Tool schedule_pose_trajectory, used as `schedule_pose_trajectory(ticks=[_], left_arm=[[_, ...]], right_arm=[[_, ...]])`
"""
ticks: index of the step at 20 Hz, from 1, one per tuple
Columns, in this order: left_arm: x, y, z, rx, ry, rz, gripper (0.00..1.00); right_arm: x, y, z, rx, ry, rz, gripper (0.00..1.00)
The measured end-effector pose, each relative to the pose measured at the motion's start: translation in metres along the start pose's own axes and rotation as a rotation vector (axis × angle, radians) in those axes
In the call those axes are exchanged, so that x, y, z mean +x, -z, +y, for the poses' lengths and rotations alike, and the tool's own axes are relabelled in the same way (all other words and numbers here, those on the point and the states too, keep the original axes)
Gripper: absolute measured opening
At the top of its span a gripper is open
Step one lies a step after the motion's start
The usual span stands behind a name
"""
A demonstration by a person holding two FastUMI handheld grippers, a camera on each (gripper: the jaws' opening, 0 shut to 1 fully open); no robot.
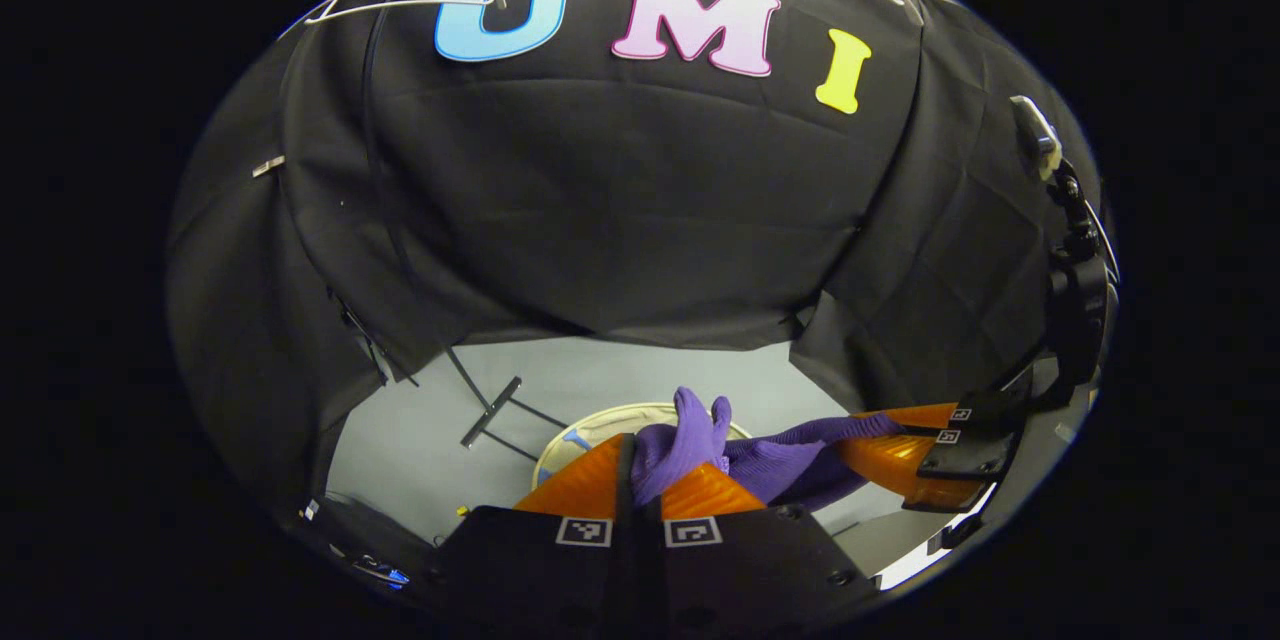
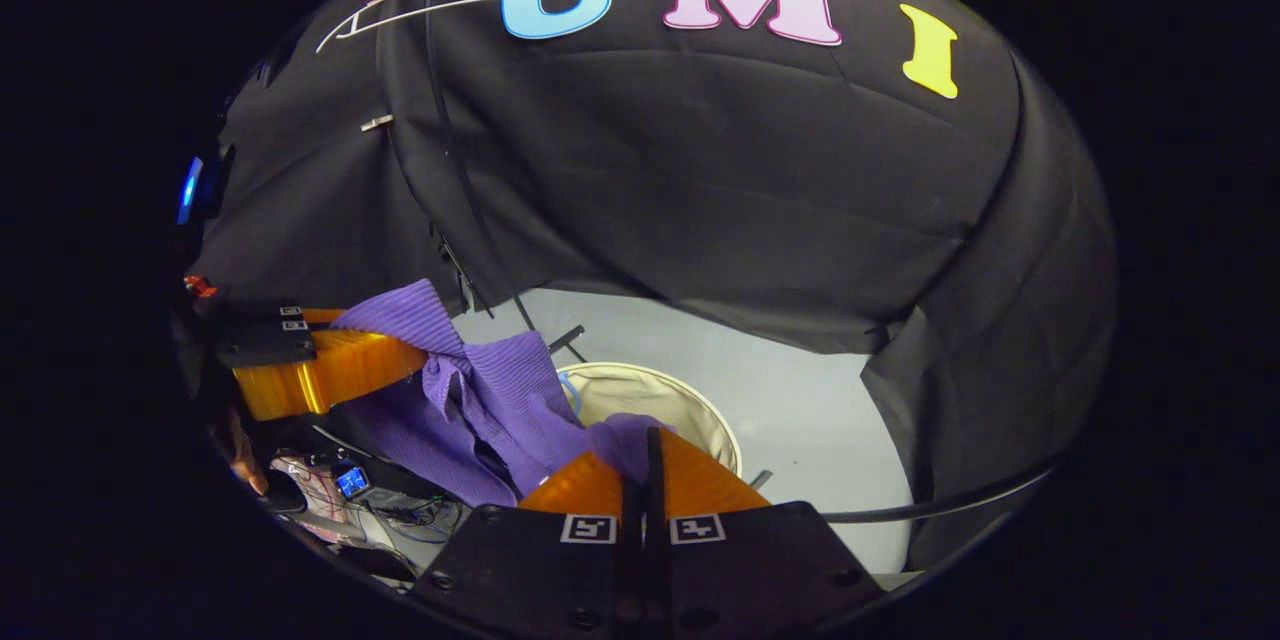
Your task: Grasp the clothes on the hanger with both hands and then place them into the laundry hamper below.
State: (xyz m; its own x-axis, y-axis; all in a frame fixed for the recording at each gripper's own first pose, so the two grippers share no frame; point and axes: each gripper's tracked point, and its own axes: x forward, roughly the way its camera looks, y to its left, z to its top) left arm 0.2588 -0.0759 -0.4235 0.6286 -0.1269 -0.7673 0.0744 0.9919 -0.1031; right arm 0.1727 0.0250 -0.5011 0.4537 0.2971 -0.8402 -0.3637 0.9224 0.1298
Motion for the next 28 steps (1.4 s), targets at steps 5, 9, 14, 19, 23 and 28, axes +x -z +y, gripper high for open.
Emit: schedule_pose_trajectory(ticks=[5,9,14,19,23,28], left_arm=[[0.016,0.028,0.002,0.012,0.006,0.066,0.05],[0.018,0.033,0.000,0.032,0.026,0.078,0.13],[0.016,0.031,0.001,0.047,0.006,0.063,0.86],[0.022,0.031,0.003,0.047,-0.011,0.078,0.96],[0.021,0.034,0.007,0.048,-0.023,0.088,0.96],[0.017,0.027,0.007,0.042,-0.015,0.070,0.96]], right_arm=[[0.009,0.012,-0.009,0.095,0.065,0.076,0.05],[0.010,0.011,-0.007,0.140,0.069,0.089,0.10],[0.008,-0.004,-0.022,0.079,0.132,0.033,0.96],[0.007,-0.002,-0.022,0.089,0.157,0.046,0.93],[0.006,0.006,-0.023,0.106,0.158,0.068,0.94],[0.000,-0.002,-0.029,0.118,0.182,0.038,0.95]])
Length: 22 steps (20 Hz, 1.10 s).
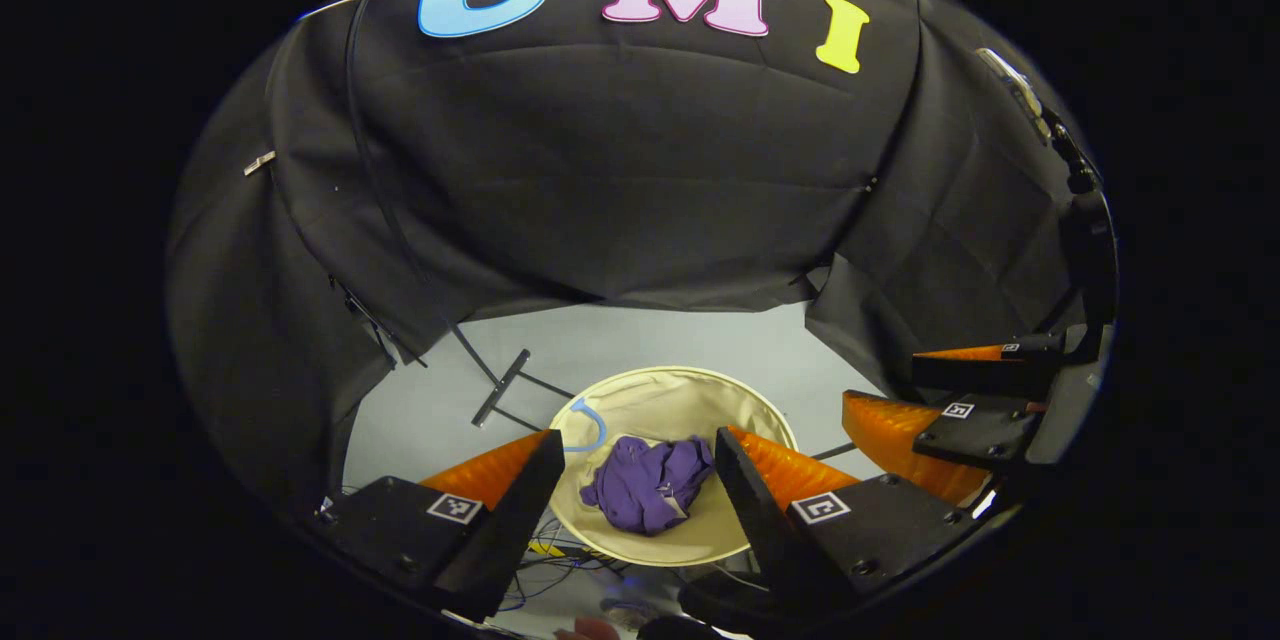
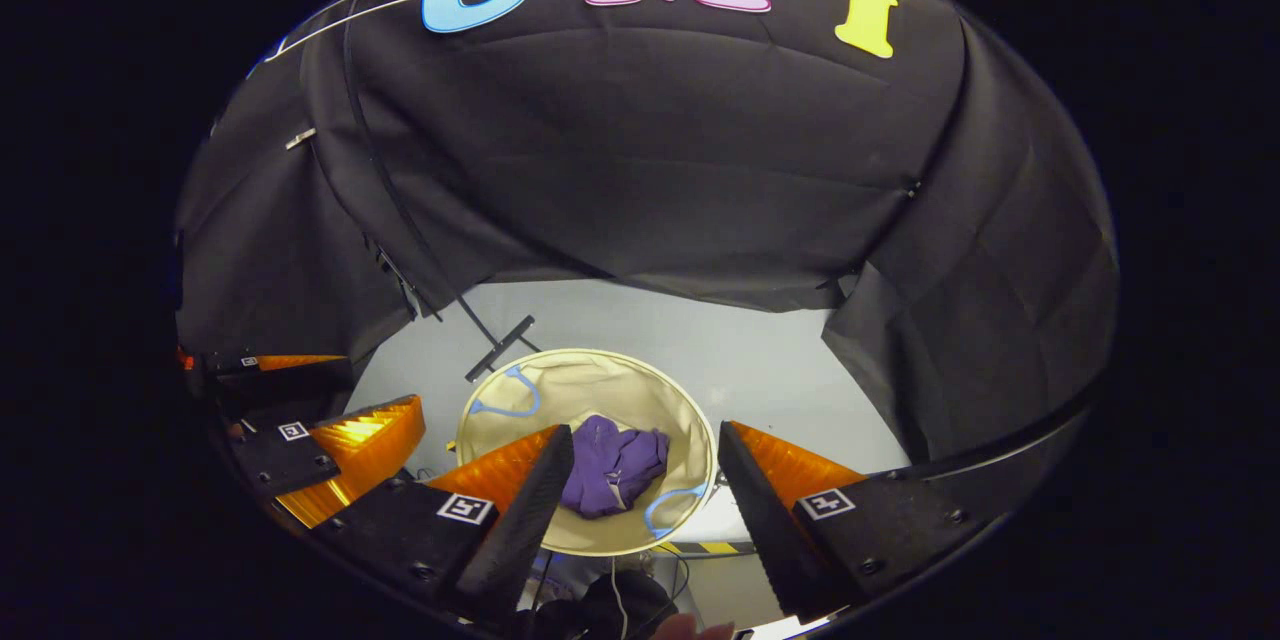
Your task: Grasp the clothes on the hanger with both hands and then place them into the laundry hamper below.
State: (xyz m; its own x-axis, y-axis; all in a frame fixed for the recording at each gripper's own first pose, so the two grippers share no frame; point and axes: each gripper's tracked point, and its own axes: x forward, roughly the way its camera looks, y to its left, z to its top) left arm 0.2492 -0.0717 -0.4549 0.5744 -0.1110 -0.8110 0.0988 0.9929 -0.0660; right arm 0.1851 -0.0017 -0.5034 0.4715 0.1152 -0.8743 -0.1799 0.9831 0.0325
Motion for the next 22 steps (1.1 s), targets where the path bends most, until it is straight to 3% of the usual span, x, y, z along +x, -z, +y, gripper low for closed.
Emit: schedule_pose_trajectory(ticks=[9,16,22], left_arm=[[-0.045,-0.044,-0.006,0.058,-0.008,-0.148,0.96],[-0.128,-0.100,-0.003,0.095,-0.027,-0.377,0.96],[-0.212,-0.149,-0.011,0.083,0.009,-0.550,0.96]], right_arm=[[-0.056,-0.061,-0.012,0.037,0.051,-0.198,0.95],[-0.152,-0.122,-0.013,0.043,0.104,-0.448,0.95],[-0.248,-0.166,-0.012,0.040,0.157,-0.658,0.96]])
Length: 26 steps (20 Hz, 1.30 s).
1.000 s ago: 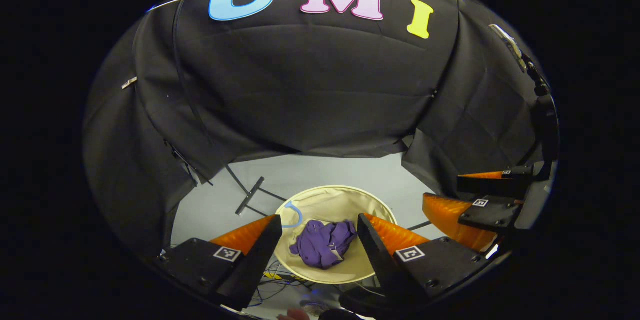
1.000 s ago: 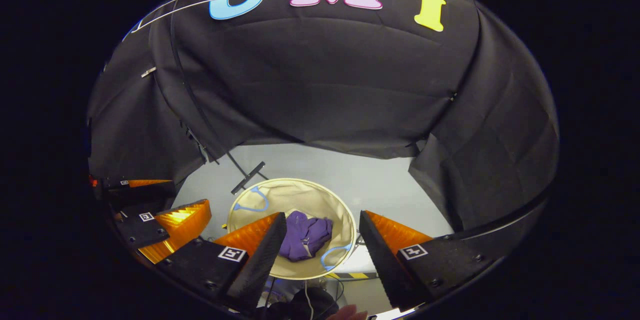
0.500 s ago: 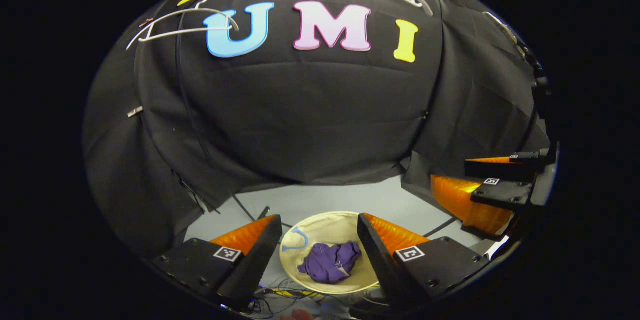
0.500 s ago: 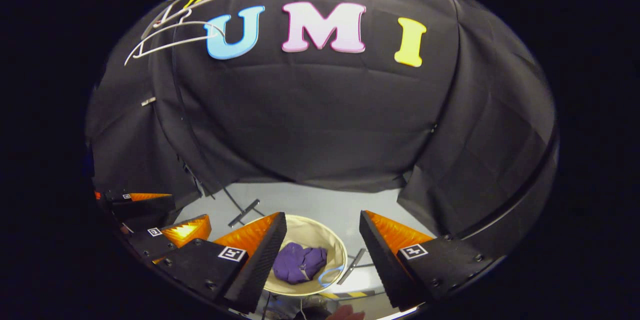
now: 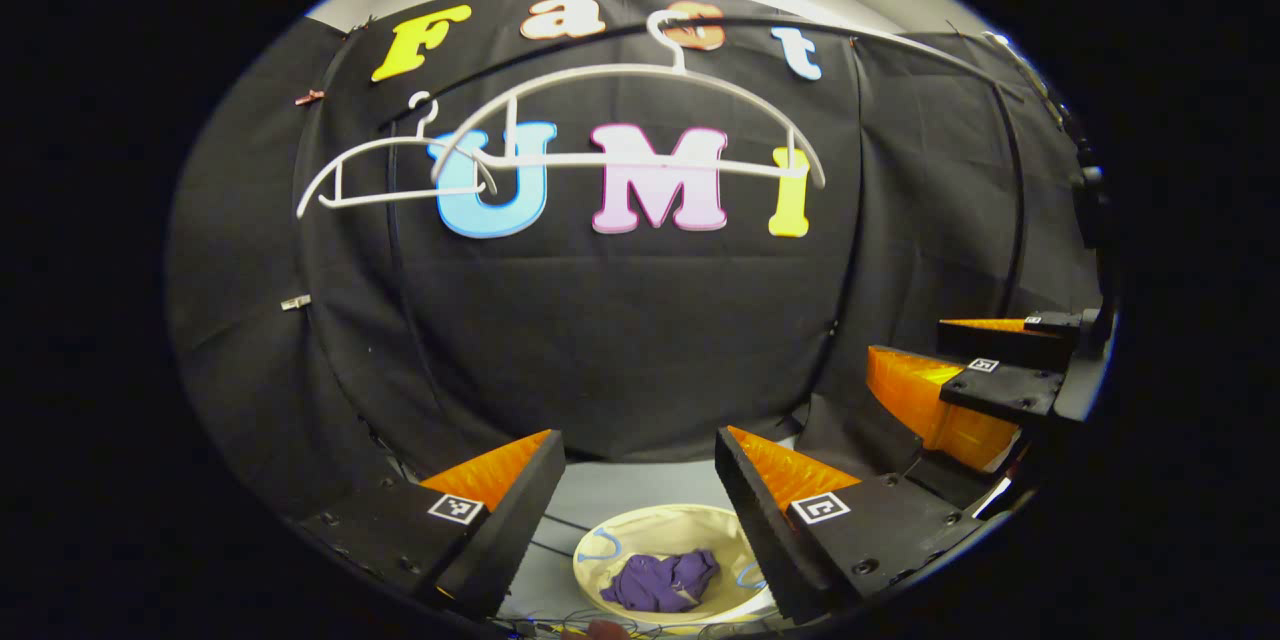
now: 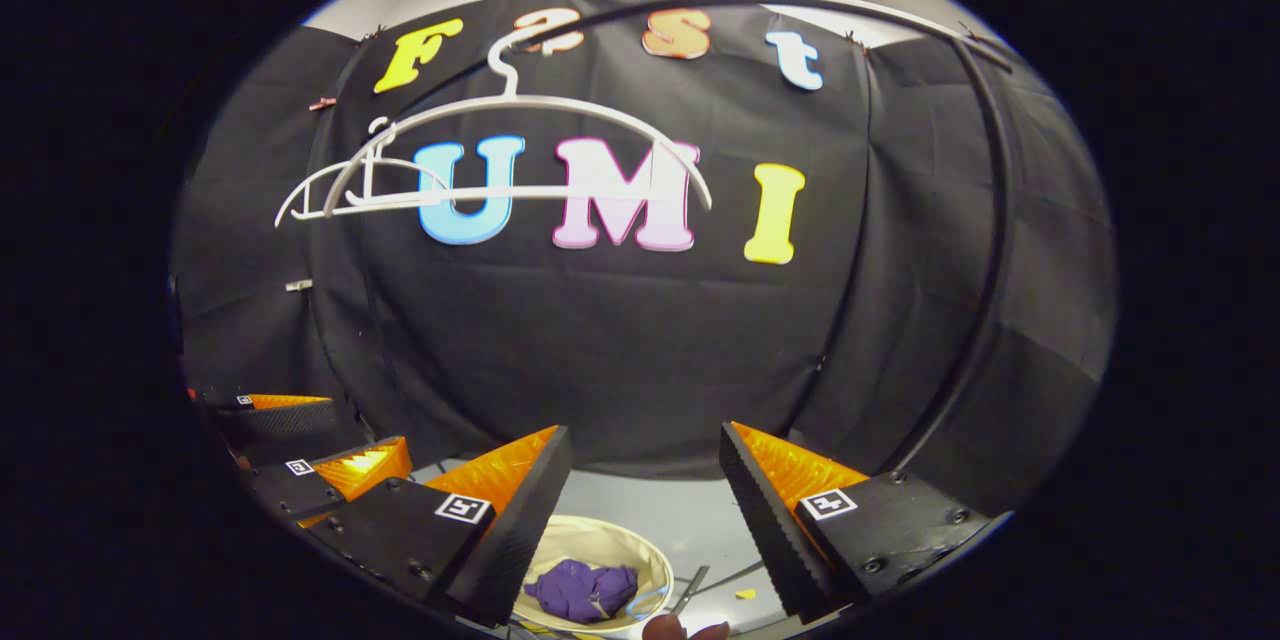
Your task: Grasp the clothes on the hanger with both hands and then place them into the laundry hamper below.
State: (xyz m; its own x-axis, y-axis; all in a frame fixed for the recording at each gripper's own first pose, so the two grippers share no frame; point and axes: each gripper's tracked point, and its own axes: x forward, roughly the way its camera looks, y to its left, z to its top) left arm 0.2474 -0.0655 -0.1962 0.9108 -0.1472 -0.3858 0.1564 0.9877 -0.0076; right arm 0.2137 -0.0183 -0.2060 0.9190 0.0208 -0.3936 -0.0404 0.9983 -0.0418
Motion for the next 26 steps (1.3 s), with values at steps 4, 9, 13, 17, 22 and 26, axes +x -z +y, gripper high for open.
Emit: schedule_pose_trajectory(ticks=[4,9,13,17,22,26], left_arm=[[-0.043,-0.054,-0.001,0.022,0.000,-0.111,0.96],[-0.092,-0.109,-0.003,0.029,0.015,-0.212,0.95],[-0.127,-0.150,0.003,-0.006,0.022,-0.294,0.96],[-0.169,-0.179,0.015,0.017,-0.007,-0.385,0.93],[-0.191,-0.173,0.026,0.022,-0.020,-0.388,0.94],[-0.196,-0.167,0.026,0.024,-0.014,-0.374,0.94]], right_arm=[[-0.033,-0.050,-0.004,0.017,0.038,-0.102,0.97],[-0.077,-0.120,0.002,0.015,0.065,-0.229,1.00],[-0.110,-0.165,0.010,0.013,0.063,-0.330,1.00],[-0.140,-0.198,0.024,0.029,0.055,-0.409,0.96],[-0.159,-0.197,0.035,0.016,0.053,-0.410,0.96],[-0.162,-0.186,0.037,0.027,0.048,-0.380,0.96]])
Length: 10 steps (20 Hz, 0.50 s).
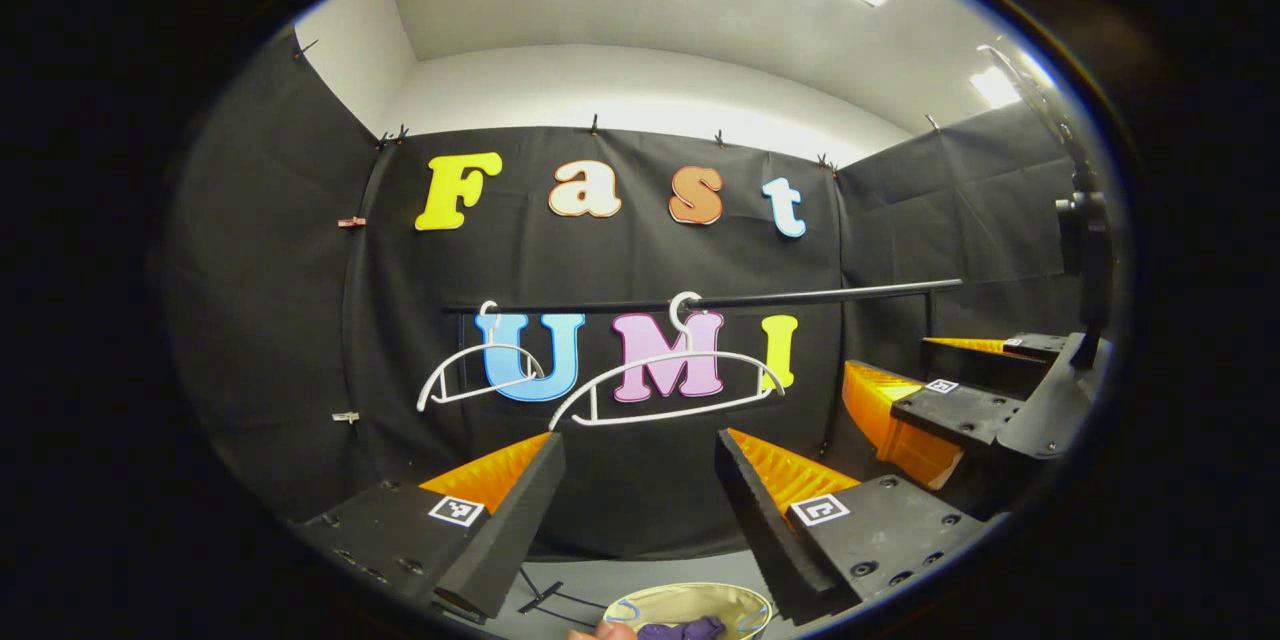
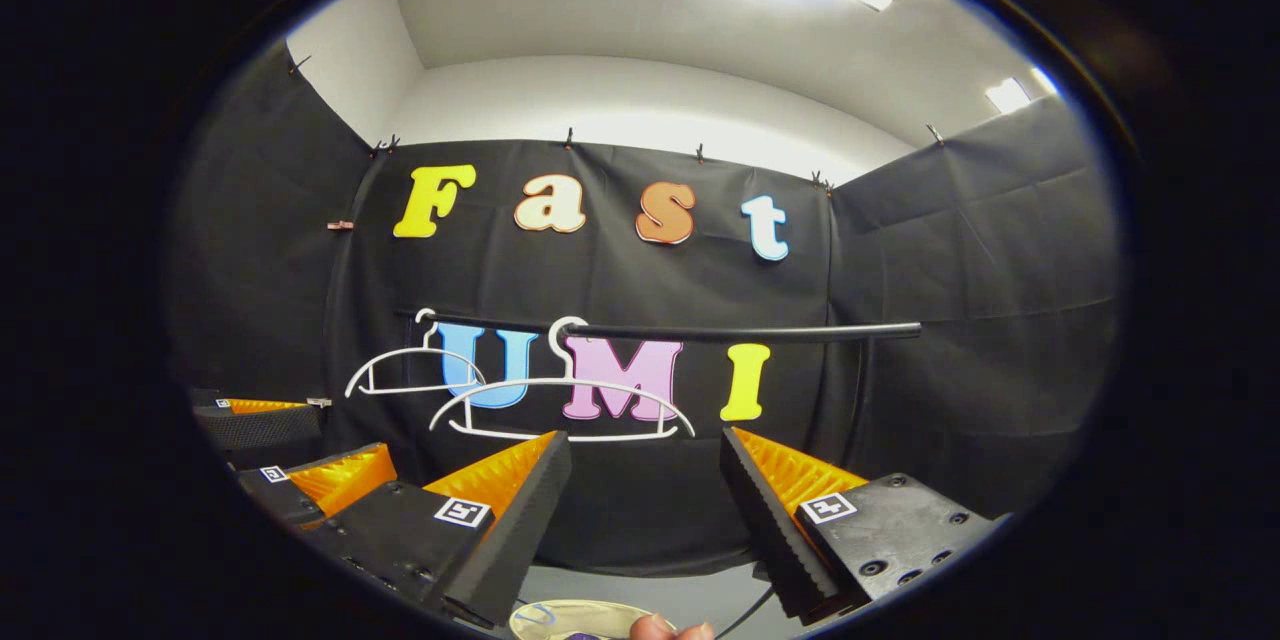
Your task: Grasp the clothes on the hanger with both hands and then place them into the laundry hamper below.
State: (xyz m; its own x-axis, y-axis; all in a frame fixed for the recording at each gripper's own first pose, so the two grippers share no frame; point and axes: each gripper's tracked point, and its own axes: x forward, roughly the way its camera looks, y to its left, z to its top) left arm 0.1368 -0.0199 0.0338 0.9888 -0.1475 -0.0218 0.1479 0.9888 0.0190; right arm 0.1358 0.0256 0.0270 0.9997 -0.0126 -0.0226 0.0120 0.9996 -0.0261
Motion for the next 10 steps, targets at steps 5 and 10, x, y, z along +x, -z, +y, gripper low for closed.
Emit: schedule_pose_trajectory(ticks=[5,10], left_arm=[[-0.0036,0.0013,-0.0027,0.001,0.007,-0.003,0.95],[-0.0037,0.0029,0.0009,0.007,0.002,-0.001,0.95]], right_arm=[[-0.0020,0.0045,-0.0044,0.007,0.013,0.010,0.96],[-0.0049,0.0048,0.0035,0.006,-0.004,0.005,0.96]])
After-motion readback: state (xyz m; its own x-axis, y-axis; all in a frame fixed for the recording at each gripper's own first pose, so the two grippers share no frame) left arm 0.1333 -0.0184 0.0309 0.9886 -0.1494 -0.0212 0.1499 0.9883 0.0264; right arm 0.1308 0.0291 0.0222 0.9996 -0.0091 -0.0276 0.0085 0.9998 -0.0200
